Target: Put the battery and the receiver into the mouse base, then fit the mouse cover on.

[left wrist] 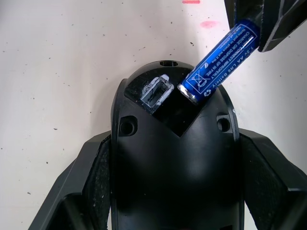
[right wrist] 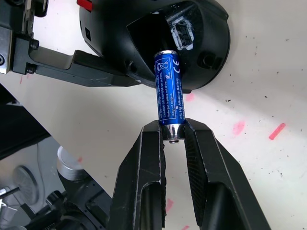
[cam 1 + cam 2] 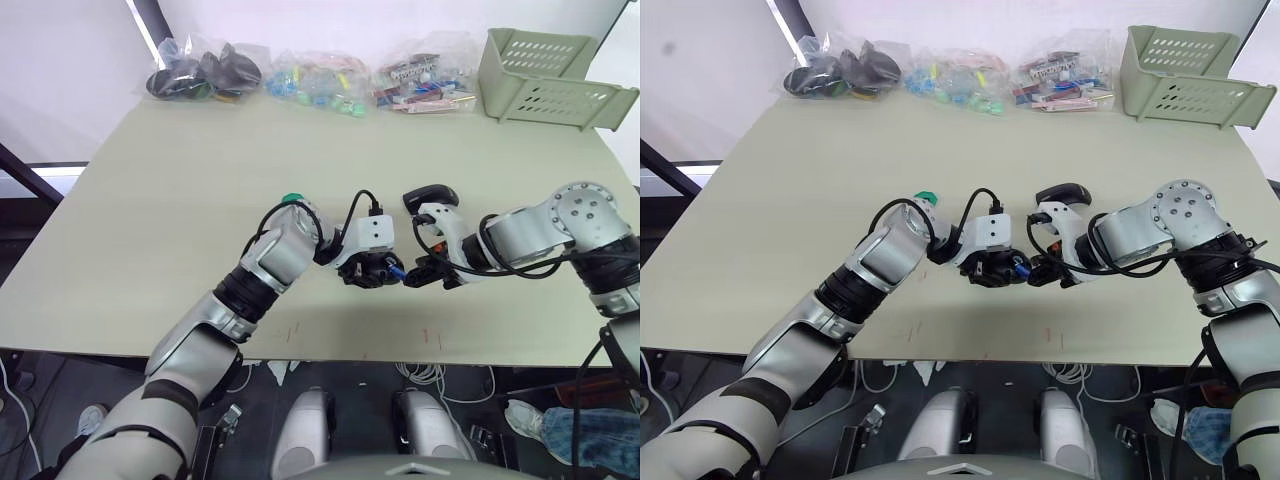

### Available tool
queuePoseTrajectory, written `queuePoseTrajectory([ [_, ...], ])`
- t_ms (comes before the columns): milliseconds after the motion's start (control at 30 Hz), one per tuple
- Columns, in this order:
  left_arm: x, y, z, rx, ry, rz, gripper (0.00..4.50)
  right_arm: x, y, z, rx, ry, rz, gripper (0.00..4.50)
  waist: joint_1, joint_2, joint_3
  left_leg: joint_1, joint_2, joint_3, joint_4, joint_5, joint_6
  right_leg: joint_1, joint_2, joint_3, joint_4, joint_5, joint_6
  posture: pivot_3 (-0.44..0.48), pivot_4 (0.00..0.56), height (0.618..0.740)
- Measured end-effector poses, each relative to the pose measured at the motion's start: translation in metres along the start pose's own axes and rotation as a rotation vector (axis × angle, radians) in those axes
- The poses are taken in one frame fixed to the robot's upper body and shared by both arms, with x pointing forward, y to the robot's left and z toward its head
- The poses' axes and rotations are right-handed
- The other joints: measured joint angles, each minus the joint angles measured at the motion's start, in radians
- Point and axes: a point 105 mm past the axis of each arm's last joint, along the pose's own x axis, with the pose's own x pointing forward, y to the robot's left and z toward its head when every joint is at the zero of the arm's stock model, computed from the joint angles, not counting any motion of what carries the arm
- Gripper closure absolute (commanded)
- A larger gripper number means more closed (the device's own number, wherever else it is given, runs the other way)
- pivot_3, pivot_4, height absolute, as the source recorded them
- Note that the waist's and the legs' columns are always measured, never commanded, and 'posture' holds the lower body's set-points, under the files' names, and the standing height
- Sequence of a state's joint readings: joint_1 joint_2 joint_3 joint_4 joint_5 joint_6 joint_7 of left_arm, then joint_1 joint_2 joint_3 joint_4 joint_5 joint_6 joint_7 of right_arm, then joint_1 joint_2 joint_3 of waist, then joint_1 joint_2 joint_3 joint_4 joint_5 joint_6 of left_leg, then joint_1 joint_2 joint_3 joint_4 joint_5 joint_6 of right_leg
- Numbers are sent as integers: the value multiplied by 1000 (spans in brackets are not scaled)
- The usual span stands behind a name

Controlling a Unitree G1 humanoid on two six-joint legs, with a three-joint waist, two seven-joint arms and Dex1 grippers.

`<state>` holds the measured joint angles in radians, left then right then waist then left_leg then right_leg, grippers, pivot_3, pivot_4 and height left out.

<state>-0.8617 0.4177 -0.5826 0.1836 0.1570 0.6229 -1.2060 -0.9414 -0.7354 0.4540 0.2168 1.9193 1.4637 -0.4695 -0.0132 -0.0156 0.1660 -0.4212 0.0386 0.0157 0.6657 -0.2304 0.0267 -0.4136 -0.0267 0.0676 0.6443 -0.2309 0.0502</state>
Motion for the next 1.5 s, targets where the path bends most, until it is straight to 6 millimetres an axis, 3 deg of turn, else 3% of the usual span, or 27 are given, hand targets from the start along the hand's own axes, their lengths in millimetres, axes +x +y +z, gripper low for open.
queuePoseTrajectory([
  [567,2,-1,2,-2,-6,-2,1496,11,4,24,-65,103,-19,4378,1,1,-1,-2,-1,1,0,0,0,0,-1,-3,-2,1,0,0,150,740],
  [1267,4,-2,3,-24,-7,6,1496,15,0,26,-67,110,2,4378,0,1,-3,-1,-1,1,1,0,0,1,0,-4,-1,1,1,0,150,740],
  [1300,4,-2,3,-26,-7,7,1496,15,0,26,-68,109,3,3391,0,1,-3,-1,-1,1,1,0,0,1,0,-4,-1,1,1,0,150,740],
  [1433,5,-2,5,-24,-12,8,1496,17,-7,23,-70,127,-45,1953,2,1,-3,-3,-2,1,1,0,0,0,-1,-4,-1,1,1,0,150,740],
  [1500,5,-2,5,-23,-14,7,1496,15,-9,23,-67,123,-49,1953,3,1,-3,-3,-2,1,1,0,0,0,-1,-4,-2,1,1,0,150,740],
])
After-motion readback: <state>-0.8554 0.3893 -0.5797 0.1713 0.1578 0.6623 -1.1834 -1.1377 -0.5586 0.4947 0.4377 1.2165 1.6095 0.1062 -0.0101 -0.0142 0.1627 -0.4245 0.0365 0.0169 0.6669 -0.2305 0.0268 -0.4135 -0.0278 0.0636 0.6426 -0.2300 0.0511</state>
